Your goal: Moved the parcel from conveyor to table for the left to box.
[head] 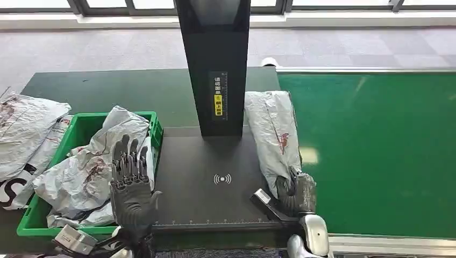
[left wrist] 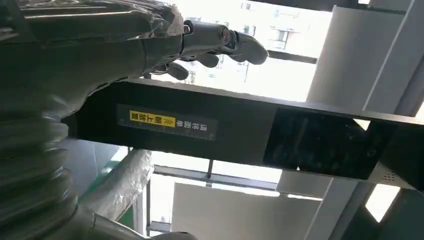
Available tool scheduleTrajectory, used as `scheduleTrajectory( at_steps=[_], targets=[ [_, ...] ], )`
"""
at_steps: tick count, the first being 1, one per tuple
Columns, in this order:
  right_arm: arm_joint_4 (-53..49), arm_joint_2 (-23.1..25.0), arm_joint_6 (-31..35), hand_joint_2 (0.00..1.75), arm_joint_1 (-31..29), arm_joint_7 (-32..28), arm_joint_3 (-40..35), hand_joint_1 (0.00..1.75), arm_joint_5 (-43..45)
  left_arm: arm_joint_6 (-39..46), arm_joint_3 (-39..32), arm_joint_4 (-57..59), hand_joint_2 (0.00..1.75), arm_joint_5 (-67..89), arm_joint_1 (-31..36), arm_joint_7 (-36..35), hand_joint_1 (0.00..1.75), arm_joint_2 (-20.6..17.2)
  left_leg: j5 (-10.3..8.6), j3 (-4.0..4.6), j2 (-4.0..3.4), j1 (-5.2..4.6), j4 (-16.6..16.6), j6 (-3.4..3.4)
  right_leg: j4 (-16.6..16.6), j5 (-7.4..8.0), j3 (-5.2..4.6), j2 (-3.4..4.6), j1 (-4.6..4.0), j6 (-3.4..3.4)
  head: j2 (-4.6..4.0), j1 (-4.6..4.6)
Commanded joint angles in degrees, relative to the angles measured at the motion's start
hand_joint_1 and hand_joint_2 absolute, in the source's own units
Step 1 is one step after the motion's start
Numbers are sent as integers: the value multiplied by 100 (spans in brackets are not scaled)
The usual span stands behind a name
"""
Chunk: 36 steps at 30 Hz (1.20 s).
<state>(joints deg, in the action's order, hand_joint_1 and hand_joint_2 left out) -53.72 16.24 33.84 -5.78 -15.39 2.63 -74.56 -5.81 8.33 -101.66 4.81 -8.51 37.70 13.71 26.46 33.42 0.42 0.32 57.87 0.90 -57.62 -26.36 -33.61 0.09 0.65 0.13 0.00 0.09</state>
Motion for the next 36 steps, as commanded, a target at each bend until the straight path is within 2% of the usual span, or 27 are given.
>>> scheduleTrajectory(
  at_steps=[1,6,17,20,24,36],
  targets=[
    [-361,-115,-395,175,188,-179,-1596,175,448,84,-62,101,175,-11,-24,230,0,-223,2,-11,-19,3,-9,0,10,4,6,14,-4,-3,0,0],
    [-299,-179,-577,175,101,-160,-1945,175,672,133,-45,81,175,-16,-23,230,0,-229,0,-16,-16,4,-14,0,15,4,12,10,-5,-3,0,0],
    [-257,-188,-665,175,77,-195,-2067,175,733,144,-23,54,175,-12,-57,230,0,-230,-2,-12,-8,1,-12,-1,12,3,10,4,-1,-2,0,0],
    [-262,-195,-1264,175,103,-540,-2220,175,1267,50,49,150,175,-1,10,230,0,-228,0,-9,-7,0,-6,0,7,1,7,4,-1,-1,0,0],
    [9,-220,-1510,175,36,-550,-2466,175,1359,159,236,259,175,96,120,230,0,-251,-1,-12,-3,1,-8,-1,10,2,10,0,-2,-1,0,0],
    [57,-223,-1531,175,16,-549,-2490,175,1361,168,249,263,175,99,124,230,0,-254,-4,-18,0,4,-15,-2,21,4,19,-3,-5,-2,0,0]
  ],
)
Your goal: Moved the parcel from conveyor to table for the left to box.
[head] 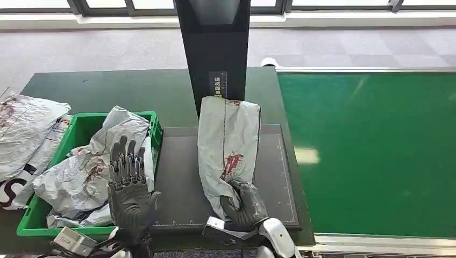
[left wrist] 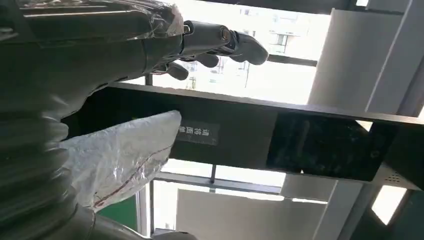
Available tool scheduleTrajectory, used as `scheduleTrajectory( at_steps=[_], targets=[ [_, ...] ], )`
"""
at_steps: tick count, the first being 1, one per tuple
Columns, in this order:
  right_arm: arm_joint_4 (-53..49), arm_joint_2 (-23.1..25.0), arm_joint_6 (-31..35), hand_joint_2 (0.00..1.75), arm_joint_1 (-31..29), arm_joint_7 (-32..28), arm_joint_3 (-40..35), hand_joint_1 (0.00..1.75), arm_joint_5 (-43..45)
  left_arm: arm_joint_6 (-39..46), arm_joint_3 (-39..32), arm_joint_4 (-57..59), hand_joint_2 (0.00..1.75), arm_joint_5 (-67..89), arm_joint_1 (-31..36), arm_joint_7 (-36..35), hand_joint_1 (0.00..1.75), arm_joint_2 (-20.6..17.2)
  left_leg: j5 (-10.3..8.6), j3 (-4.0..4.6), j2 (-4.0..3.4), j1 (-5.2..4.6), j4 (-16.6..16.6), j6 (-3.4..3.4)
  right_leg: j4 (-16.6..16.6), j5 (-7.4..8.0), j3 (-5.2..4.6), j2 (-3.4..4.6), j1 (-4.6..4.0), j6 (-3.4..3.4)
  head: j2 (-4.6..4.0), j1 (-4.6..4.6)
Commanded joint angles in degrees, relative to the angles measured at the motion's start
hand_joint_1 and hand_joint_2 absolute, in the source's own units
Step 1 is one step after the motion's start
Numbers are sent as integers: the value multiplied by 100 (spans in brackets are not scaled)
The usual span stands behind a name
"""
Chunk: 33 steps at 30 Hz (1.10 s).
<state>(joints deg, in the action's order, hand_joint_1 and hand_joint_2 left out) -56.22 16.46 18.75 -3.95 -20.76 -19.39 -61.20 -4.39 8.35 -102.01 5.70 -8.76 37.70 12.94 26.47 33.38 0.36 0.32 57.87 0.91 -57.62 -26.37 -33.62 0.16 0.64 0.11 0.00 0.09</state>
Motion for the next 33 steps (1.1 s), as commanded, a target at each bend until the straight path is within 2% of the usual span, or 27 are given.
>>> scheduleTrajectory(
  at_steps=[1,5,9,14,15,16,19,20,24,28,33],
  targets=[
    [307,-245,-22,175,-167,-11,-288,175,26,26,247,298,175,9,149,230,0,-178,-8,-21,3,3,-25,-4,31,8,27,-9,-5,-1,0,0],
    [307,-245,-22,175,-167,-11,-288,175,26,26,247,298,175,9,149,230,0,-178,-5,-11,5,3,-14,-2,17,4,16,-9,-3,-1,0,0],
    [855,-255,-286,175,-426,-87,-404,175,179,0,298,322,175,-10,138,230,0,-212,-5,-13,2,2,-15,-2,19,5,16,-6,-3,-1,0,0],
    [1215,-168,-276,175,-557,-84,-473,175,211,109,399,339,175,83,152,230,0,-217,-5,-14,1,2,-14,-1,17,5,15,-5,-3,-1,0,0],
    [1232,-144,-240,175,-578,-38,-453,51,226,141,406,338,175,87,154,230,0,-216,-7,-17,3,4,-19,-2,24,8,21,-8,-6,-1,0,0],
    [1228,-133,-187,175,-588,-13,-439,0,230,154,404,331,175,88,149,230,0,-216,-10,-21,3,2,-26,-2,28,9,24,-8,-4,-2,0,0],
    [1047,-114,149,175,-566,162,-231,0,318,148,394,311,175,119,115,230,0,-204,-6,-16,-4,4,-17,-1,21,8,18,-1,-5,-2,0,0],
    [703,-92,417,175,-416,-283,30,0,844,162,388,353,175,139,118,230,0,-173,-5,-13,2,0,-12,-1,13,4,15,-5,-2,-1,0,0],
    [-93,-202,593,175,-137,-989,183,0,1528,341,472,410,175,173,166,230,0,-186,-7,-6,16,-2,-11,-3,11,1,11,-20,1,1,0,0],
    [-598,-212,877,175,57,-1400,230,0,1994,466,561,440,175,131,192,230,0,-246,-4,-8,15,-1,-9,-3,10,0,12,-18,1,1,0,0],
    [-623,-206,989,175,58,-1516,237,0,2116,499,585,455,175,118,208,230,0,-258,-4,-9,12,-1,-11,-1,14,1,12,-13,0,-1,0,0]
  ],
)
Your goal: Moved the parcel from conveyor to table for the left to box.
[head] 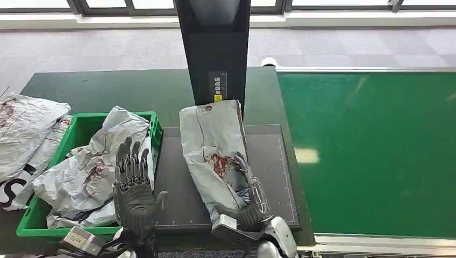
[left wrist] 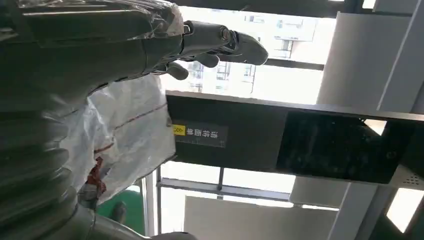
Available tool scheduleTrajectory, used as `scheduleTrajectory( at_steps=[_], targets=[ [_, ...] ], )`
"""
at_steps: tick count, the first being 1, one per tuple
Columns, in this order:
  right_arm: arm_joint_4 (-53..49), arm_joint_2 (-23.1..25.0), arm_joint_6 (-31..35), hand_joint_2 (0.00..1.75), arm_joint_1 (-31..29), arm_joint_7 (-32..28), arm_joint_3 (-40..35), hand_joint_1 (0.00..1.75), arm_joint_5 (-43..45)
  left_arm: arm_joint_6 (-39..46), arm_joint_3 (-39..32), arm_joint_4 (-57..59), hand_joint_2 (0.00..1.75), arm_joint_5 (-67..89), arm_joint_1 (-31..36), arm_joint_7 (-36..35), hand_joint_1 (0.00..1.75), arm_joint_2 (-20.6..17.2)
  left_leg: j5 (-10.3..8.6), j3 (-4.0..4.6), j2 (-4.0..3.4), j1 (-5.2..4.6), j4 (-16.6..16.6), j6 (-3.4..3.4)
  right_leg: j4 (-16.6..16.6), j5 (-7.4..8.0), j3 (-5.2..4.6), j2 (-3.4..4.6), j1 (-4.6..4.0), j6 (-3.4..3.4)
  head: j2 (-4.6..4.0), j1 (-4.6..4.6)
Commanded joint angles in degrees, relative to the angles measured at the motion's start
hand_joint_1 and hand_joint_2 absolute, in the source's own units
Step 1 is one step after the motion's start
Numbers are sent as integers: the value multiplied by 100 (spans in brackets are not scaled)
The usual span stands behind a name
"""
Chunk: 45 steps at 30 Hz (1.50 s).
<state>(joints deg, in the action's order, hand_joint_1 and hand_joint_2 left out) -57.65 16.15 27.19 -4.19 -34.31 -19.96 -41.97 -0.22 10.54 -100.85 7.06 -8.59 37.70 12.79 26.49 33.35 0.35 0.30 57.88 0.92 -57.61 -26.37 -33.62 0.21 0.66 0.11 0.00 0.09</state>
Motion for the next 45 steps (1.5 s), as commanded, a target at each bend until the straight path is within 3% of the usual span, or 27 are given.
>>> scheduleTrajectory(
  at_steps=[1,6,10,15,19,21,24,30,34,42,45],
  targets=[
    [-494,-169,292,175,89,-252,300,0,272,110,384,352,175,-22,204,230,0,-250,-3,-6,11,1,-8,0,9,0,11,-14,-2,-1,0,0],
    [-966,-260,1281,175,267,-569,138,0,618,212,421,386,175,-48,226,230,0,-265,-5,-8,16,1,-12,0,14,0,14,-20,-2,-1,0,0],
    [-2686,-244,1281,175,714,-569,314,0,1334,403,430,549,175,62,302,230,0,-251,-2,2,16,-2,-4,-1,4,-3,4,-20,1,1,0,0],
    [-2998,-172,1281,175,770,-569,478,0,1340,448,454,644,175,73,375,230,0,-250,-4,0,16,-2,-8,0,7,-1,3,-21,2,-1,0,0],
    [-3460,3,1281,175,823,-569,764,0,1154,906,358,1050,175,705,526,230,0,-157,-4,-3,13,-2,-9,0,9,1,7,-18,0,-1,0,0],
    [-4190,229,1281,175,918,-569,1005,0,684,1333,267,1518,175,1590,744,55,0,-60,-5,-2,18,-3,-8,0,8,0,7,-24,1,-1,0,0],
    [-4190,229,1281,175,918,-569,1005,0,684,1333,267,1518,175,1590,744,55,0,-60,-4,1,16,-4,-6,0,6,0,3,-21,2,0,0,0],
    [-5401,385,1281,175,992,-569,872,0,-208,2203,485,2868,175,3599,1529,-689,0,56,-5,-1,23,-9,-5,-1,2,-3,7,-29,8,0,0,0],
    [-5293,385,1281,175,830,-569,707,0,-183,2658,450,4134,175,4148,2206,-1013,0,176,-10,-5,27,-12,-8,-1,4,0,12,-33,12,1,0,0],
    [-4912,385,1281,175,613,-569,694,0,-53,3071,516,5651,175,5402,2790,-2184,0,199,-11,-16,3,-9,-15,-2,15,14,21,-10,6,5,0,0],
    [-4903,385,1281,175,610,-569,691,0,-54,3081,510,5679,175,5421,2800,-2205,0,194,-6,-13,-3,-7,-9,-2,11,12,16,-4,5,6,0,0]
  ],
)
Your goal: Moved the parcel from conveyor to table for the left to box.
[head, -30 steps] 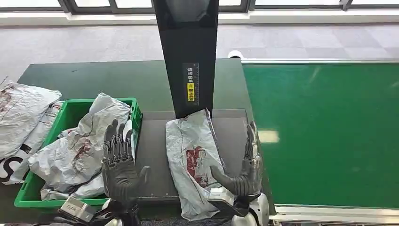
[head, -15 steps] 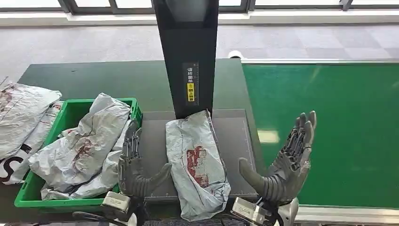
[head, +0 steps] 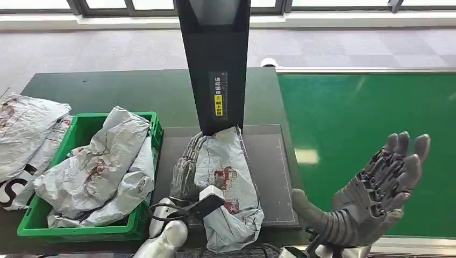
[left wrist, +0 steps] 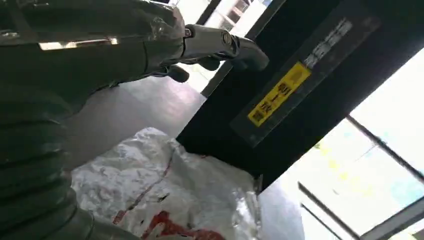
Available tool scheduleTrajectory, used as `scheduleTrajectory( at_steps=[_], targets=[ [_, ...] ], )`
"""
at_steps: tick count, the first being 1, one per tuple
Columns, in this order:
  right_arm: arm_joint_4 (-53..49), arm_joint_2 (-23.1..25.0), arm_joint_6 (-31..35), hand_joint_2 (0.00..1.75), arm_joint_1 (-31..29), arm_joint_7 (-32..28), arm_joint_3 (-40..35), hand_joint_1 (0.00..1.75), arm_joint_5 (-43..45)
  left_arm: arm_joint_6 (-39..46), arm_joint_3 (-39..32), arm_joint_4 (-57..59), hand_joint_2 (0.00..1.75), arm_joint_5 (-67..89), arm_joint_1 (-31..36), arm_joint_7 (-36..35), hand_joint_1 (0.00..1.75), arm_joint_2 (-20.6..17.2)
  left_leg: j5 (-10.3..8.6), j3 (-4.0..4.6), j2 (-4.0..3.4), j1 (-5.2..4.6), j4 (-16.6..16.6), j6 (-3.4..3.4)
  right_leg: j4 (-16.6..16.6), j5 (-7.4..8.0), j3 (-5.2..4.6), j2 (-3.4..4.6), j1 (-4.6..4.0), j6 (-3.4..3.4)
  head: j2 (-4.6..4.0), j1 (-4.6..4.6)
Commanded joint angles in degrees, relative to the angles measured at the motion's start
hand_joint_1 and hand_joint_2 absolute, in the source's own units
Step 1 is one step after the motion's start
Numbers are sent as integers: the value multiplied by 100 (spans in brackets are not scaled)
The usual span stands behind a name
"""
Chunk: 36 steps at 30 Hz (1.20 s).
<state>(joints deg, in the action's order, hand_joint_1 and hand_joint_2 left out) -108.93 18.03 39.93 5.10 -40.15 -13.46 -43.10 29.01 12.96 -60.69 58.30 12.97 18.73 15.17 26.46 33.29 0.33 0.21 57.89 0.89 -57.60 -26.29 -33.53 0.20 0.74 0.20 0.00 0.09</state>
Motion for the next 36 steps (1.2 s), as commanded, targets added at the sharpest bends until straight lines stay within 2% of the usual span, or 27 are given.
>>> scheduleTrajectory(
  at_steps=[1,3,6,7,8,9,28,32,36],
  targets=[
    [226,197,7,175,-320,15,42,0,59,159,267,1663,175,297,644,-307,0,-44,-2,-6,-1,0,-7,0,5,1,6,-1,0,-2,0,0],
    [226,197,7,175,-320,15,42,0,59,159,267,1663,175,297,644,-307,0,-44,-1,-4,-7,1,-7,1,6,2,4,3,-2,-3,0,0],
    [394,197,7,175,-394,15,16,0,-147,-31,267,2044,175,656,757,-681,0,-66,-1,-5,-6,0,-7,0,6,2,6,4,-1,-2,0,0],
    [406,197,7,175,-416,15,9,0,-148,-85,262,2190,175,750,807,-734,10,-73,-2,-9,-11,2,-12,1,10,5,8,8,-3,-4,0,0],
    [430,197,7,175,-433,15,10,0,-134,-125,282,2300,175,869,841,-819,98,-83,0,-5,-7,-2,-6,0,2,1,5,7,2,-2,0,0],
    [441,197,7,175,-445,15,25,0,-135,-216,288,2401,175,944,877,-848,175,-80,-1,-6,-13,2,-9,0,8,5,6,11,-2,-3,0,2],
    [625,197,7,175,-468,15,77,0,-204,-800,331,2921,175,1518,975,-1322,175,-128,-3,-18,-20,3,-18,0,19,10,21,17,-4,-4,0,0],
    [608,197,7,175,-493,15,123,0,-268,-309,211,2803,175,1784,945,-1550,175,-190,-1,-21,-24,1,-16,0,15,9,24,22,-2,-4,0,0],
    [608,197,7,175,-493,15,123,0,-268,-309,211,2803,175,1784,945,-1550,175,-190,-1,-14,-26,1,-15,0,13,10,26,21,-2,-4,0,0]
  ],
)
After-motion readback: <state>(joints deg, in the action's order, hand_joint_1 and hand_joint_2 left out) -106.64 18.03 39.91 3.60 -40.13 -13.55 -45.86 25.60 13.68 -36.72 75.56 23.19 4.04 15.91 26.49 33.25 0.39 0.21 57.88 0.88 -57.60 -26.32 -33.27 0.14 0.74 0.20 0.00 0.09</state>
